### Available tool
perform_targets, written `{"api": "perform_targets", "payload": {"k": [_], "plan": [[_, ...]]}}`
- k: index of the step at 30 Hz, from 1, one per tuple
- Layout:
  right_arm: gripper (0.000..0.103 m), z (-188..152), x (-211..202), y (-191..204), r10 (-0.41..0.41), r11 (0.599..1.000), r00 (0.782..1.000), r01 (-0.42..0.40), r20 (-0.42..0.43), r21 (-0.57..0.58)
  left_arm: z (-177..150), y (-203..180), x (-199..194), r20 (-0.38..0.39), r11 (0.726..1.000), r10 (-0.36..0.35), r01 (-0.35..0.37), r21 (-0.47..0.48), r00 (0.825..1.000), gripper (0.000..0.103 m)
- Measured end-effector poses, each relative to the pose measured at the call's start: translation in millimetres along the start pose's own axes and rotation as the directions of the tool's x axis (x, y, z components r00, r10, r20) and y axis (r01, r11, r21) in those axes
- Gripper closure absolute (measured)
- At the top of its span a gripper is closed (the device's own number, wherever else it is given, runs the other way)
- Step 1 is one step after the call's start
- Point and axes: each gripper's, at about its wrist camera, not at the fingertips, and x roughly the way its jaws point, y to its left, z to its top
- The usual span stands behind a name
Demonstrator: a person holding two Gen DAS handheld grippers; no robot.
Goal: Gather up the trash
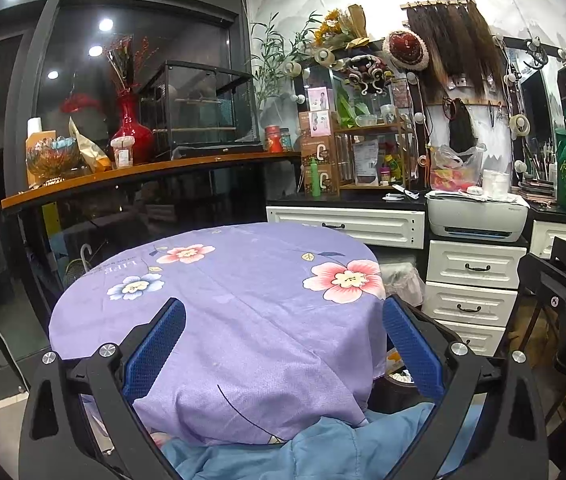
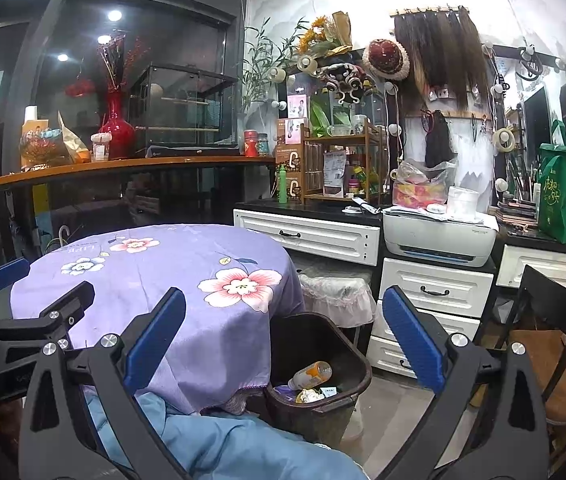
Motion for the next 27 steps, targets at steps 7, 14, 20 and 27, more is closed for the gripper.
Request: {"api": "perform_targets", "payload": {"k": [7, 14, 20, 27], "plan": [[0.006, -1.1, 0.4, 0.6, 0.003, 1.0, 1.0, -0.003, -0.003, -0.01, -0.6, -2.4, -0.6, 0.0, 1.0, -0.002, 0.002, 0.002, 1.0, 0.006], [0.006, -3.0, 0.6, -1.3, 0.009, 1.0, 1.0, -0.01, -0.006, -0.021, -0.3, -3.5, -2.0, 0.0, 1.0, -0.003, 0.003, -0.001, 1.0, 0.006], [0.006, -3.2, 0.6, -0.9, 0.009, 1.0, 1.0, -0.01, -0.006, -0.022, -0.7, -3.9, -1.2, -0.007, 1.0, -0.003, 0.003, 0.001, 1.0, 0.006], [0.006, -3.8, 0.6, -0.9, 0.011, 1.0, 1.0, -0.011, -0.008, -0.024, 0.6, -5.3, -0.5, -0.009, 1.0, -0.003, 0.003, 0.003, 1.0, 0.006]]}}
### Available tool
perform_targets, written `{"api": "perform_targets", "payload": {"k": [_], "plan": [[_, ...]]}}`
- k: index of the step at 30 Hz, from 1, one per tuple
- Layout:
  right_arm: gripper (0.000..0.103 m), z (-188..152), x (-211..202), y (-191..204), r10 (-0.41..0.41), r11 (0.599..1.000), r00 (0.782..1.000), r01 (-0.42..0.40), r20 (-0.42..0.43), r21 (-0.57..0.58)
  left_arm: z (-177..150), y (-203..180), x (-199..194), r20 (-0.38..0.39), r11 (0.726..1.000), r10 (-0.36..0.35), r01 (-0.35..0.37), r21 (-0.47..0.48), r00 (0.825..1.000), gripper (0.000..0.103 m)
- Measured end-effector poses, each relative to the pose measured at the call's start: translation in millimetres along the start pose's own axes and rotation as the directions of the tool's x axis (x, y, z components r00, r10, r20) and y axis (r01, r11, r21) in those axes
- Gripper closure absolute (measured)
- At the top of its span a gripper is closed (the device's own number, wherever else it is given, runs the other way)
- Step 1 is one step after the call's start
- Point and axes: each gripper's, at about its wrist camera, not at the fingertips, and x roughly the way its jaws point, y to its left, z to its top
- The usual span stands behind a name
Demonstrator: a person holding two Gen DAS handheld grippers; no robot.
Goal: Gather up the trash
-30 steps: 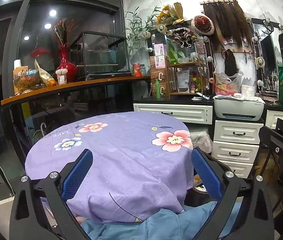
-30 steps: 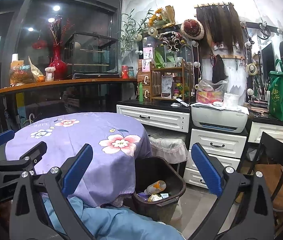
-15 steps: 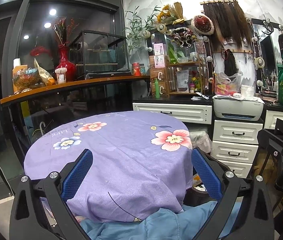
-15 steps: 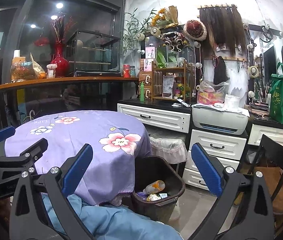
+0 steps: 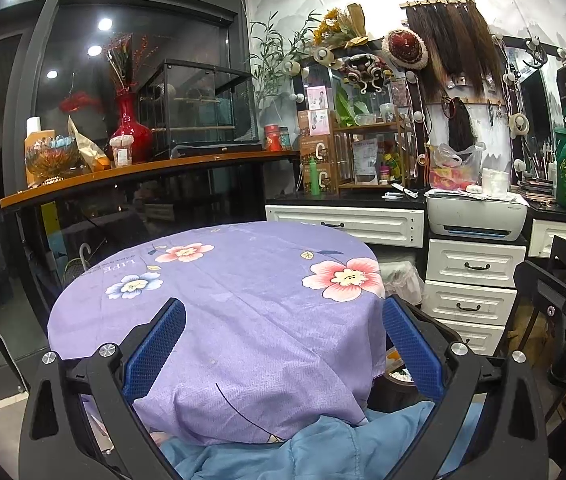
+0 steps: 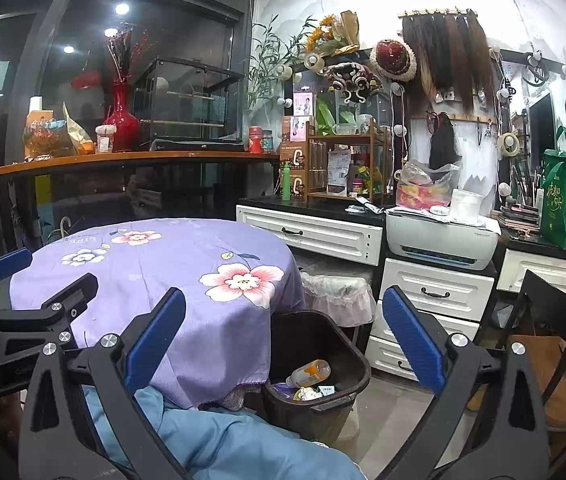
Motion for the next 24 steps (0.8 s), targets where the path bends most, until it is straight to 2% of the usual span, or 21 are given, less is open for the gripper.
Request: {"api": "perform_targets", "payload": {"k": [24], "plan": [[0.006, -1.0, 3.8, -3.8, 0.01, 1.0, 1.0, -0.01, -0.003, -0.009, -1.8, -0.3, 3.4, -0.014, 1.0, 0.007, -0.007, -0.002, 1.0, 0.006]]}}
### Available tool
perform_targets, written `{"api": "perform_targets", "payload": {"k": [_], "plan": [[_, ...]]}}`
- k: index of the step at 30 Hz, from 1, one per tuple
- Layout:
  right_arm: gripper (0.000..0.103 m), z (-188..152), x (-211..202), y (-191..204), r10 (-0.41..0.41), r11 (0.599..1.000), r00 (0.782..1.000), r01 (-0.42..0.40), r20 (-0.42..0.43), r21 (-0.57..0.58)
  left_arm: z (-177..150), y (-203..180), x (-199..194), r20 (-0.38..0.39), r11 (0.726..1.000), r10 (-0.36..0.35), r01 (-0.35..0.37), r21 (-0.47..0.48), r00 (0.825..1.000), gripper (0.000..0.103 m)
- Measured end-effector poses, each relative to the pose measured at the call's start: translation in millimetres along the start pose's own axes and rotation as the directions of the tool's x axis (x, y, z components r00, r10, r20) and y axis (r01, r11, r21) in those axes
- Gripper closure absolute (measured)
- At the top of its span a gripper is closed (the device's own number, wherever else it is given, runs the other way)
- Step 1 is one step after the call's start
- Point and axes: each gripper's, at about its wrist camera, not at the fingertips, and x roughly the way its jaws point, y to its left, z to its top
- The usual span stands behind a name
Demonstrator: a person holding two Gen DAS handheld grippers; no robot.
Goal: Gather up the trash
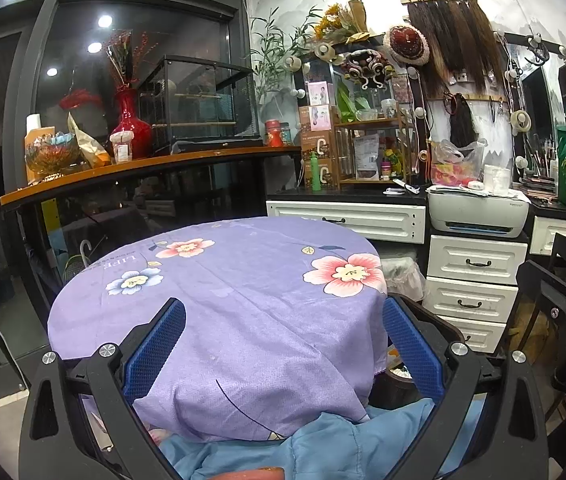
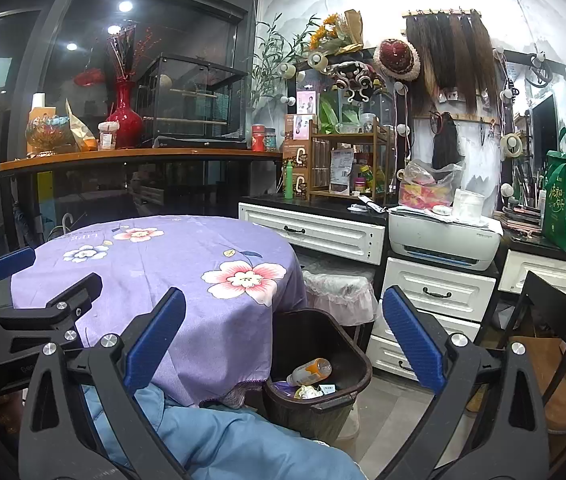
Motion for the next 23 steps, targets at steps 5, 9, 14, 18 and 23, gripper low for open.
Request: {"api": "perform_targets", "payload": {"k": [5, 9, 14, 18, 23], "plan": [[0.006, -0.6, 0.7, -0.6, 0.002, 1.0, 1.0, -0.002, -0.004, 0.0, 0.5, 0.8, 0.2, -0.003, 1.0, -0.002, 0.002, -0.003, 1.0, 0.006], [0.006, -1.0, 1.1, -1.1, 0.004, 1.0, 1.0, -0.004, -0.004, -0.001, -0.6, 0.6, -0.3, -0.008, 1.0, -0.006, 0.006, -0.005, 1.0, 0.006], [0.006, -1.4, 1.6, -1.8, 0.005, 1.0, 1.0, -0.005, -0.005, -0.002, -0.9, 0.5, -0.3, -0.007, 1.0, -0.003, 0.003, -0.006, 1.0, 0.006], [0.006, -1.4, 1.9, -2.2, 0.006, 1.0, 1.0, -0.006, -0.006, -0.002, -1.5, -1.4, -0.3, -0.008, 1.0, -0.004, 0.004, -0.009, 1.0, 0.006], [0.006, -1.4, 1.7, -2.4, 0.006, 1.0, 1.0, -0.006, -0.005, -0.002, -2.4, -3.7, 0.6, -0.014, 1.0, -0.001, 0.001, -0.004, 1.0, 0.006]]}}
